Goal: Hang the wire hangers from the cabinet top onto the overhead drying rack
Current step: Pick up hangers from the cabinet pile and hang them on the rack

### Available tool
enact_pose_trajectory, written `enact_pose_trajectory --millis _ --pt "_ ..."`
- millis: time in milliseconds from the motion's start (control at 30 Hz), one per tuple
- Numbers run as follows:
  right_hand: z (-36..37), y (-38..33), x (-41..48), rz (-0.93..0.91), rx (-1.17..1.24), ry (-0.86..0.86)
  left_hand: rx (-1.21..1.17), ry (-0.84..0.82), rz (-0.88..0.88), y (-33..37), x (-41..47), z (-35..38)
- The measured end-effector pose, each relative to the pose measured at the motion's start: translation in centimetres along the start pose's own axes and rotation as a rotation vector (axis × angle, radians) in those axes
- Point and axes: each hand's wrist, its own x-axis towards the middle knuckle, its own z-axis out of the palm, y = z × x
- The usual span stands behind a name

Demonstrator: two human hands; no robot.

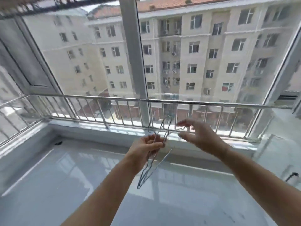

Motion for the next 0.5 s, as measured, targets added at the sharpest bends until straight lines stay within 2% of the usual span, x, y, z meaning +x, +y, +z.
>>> enact_pose_trajectory --millis 100,167,333,500 --pt "6.2 -5.2 4.1 -0.173 -0.125 -0.12 -0.011 0.042 0.023 3.0 -3.1 -7.5" --pt "11.0 -8.7 6.7 -0.217 -0.138 -0.189 -0.011 0.065 0.034 4.7 -5.2 -12.9" --pt "20.0 -15.7 11.3 -0.186 0.072 -0.334 -0.035 0.138 0.023 8.4 -9.4 -24.1" --pt "27.3 -21.9 16.2 -0.169 0.25 -0.498 -0.196 0.261 0.046 12.4 -11.9 -35.4"
